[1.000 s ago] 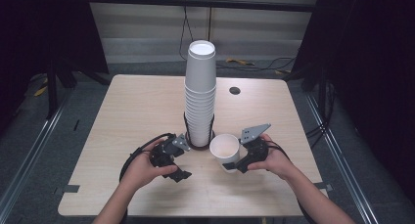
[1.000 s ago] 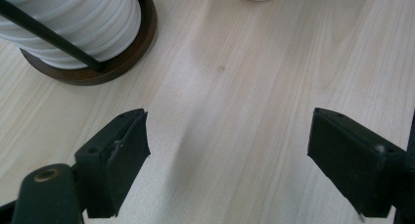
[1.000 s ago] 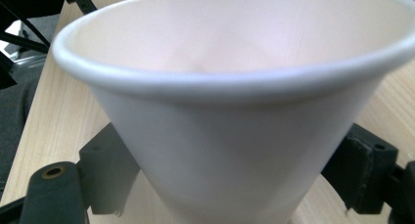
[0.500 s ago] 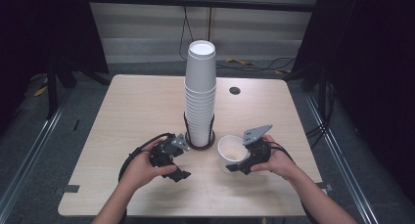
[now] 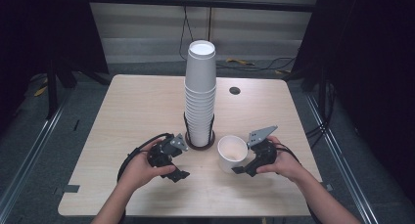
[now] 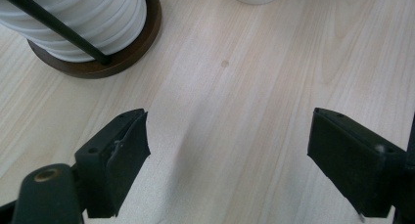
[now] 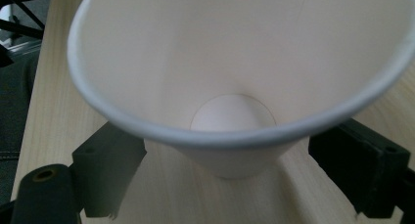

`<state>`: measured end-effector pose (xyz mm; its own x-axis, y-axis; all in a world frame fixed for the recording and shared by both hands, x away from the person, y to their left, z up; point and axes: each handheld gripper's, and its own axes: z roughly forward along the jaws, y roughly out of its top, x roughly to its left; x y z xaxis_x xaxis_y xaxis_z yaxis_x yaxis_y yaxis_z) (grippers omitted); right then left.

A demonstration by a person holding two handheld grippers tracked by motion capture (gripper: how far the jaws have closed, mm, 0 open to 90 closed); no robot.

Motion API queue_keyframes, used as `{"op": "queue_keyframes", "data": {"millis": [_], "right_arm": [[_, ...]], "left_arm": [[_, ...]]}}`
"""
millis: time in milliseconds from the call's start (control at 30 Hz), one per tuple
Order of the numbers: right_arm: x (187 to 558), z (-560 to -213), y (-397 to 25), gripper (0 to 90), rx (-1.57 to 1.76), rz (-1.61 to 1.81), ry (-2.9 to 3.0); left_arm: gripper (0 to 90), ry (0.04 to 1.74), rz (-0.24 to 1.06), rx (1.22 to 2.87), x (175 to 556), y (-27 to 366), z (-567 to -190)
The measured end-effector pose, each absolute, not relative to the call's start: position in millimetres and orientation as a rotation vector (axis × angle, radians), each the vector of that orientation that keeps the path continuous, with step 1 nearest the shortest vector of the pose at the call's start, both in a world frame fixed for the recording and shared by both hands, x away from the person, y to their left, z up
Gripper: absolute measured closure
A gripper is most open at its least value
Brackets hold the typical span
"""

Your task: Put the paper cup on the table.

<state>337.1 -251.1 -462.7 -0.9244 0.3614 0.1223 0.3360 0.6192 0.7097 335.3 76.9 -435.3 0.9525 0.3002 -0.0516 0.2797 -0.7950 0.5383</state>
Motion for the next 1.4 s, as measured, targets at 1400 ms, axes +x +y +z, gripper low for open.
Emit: {"op": "queue_keyframes", "data": {"millis": [1400], "right_arm": [[308.1, -482.3, -322.9, 13.4, 0.845, 1.112, 2.649]], "left_arm": [[15.1, 0.624, 0.091, 2.420, 336.9, 151.7, -466.2]]}}
